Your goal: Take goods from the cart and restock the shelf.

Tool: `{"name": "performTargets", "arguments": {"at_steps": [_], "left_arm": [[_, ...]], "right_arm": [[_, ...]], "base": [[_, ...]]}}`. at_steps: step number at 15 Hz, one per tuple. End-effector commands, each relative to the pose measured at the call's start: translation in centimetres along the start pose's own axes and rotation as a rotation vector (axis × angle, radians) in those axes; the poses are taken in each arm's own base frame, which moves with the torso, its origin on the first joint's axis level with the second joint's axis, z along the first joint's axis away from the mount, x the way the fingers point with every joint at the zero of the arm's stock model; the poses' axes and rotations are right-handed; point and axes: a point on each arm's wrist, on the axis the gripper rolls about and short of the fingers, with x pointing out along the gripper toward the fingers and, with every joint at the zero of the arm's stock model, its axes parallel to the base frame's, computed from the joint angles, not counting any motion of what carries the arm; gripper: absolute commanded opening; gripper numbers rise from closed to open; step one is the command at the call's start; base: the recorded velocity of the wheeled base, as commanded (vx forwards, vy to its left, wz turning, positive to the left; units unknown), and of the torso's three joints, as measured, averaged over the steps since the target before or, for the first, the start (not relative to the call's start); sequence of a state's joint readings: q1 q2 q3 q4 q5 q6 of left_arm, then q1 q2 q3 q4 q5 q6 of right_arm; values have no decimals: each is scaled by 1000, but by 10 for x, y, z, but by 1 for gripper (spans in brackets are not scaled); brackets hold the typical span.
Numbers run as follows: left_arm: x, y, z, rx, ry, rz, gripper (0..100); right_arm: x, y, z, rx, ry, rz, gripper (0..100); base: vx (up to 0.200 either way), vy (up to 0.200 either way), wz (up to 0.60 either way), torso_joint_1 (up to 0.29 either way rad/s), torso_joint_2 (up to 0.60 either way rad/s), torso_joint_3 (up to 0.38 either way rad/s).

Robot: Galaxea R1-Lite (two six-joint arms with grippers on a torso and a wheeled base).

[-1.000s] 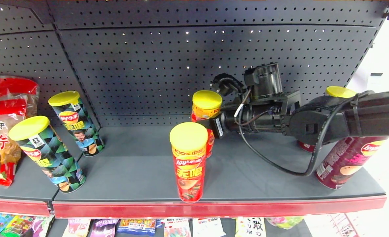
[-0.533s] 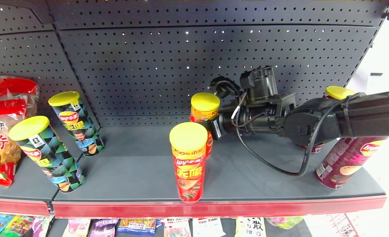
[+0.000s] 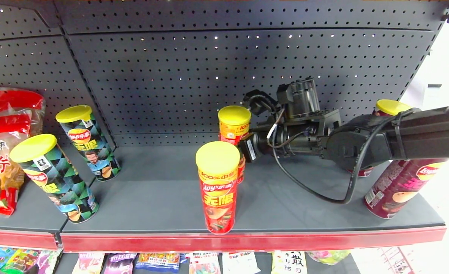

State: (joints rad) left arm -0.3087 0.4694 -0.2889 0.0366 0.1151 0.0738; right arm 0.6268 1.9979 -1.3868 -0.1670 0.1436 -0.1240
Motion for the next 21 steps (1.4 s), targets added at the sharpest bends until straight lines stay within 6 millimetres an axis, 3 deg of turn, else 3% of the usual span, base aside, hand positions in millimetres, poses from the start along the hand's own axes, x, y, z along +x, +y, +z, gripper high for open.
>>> {"name": "performTargets", "arguments": {"at_steps": [1,9,15,17,21], "left_arm": [[1,0,0,0,5,-3,100],[6,-2,-2,4,40,-69,100],[22,-4,2,10,130,-94,100],[36,-6,3,6,208,-117,100],[73,-11,16,-30,339,-196,100]], "right_arm": [[-14,-1,6,3,-18,-22,100],[-86,-8,-13,90,8,-182,100],[-195,24,-43,86,-77,-177,100],[-250,39,-76,64,-147,-189,100],[-318,54,-138,69,-303,-350,100]], "base": [[0,0,0,0,0,0],[0,0,0,0,0,0],[0,0,0,0,0,0],[0,0,0,0,0,0],[0,0,0,0,0,0]]}}
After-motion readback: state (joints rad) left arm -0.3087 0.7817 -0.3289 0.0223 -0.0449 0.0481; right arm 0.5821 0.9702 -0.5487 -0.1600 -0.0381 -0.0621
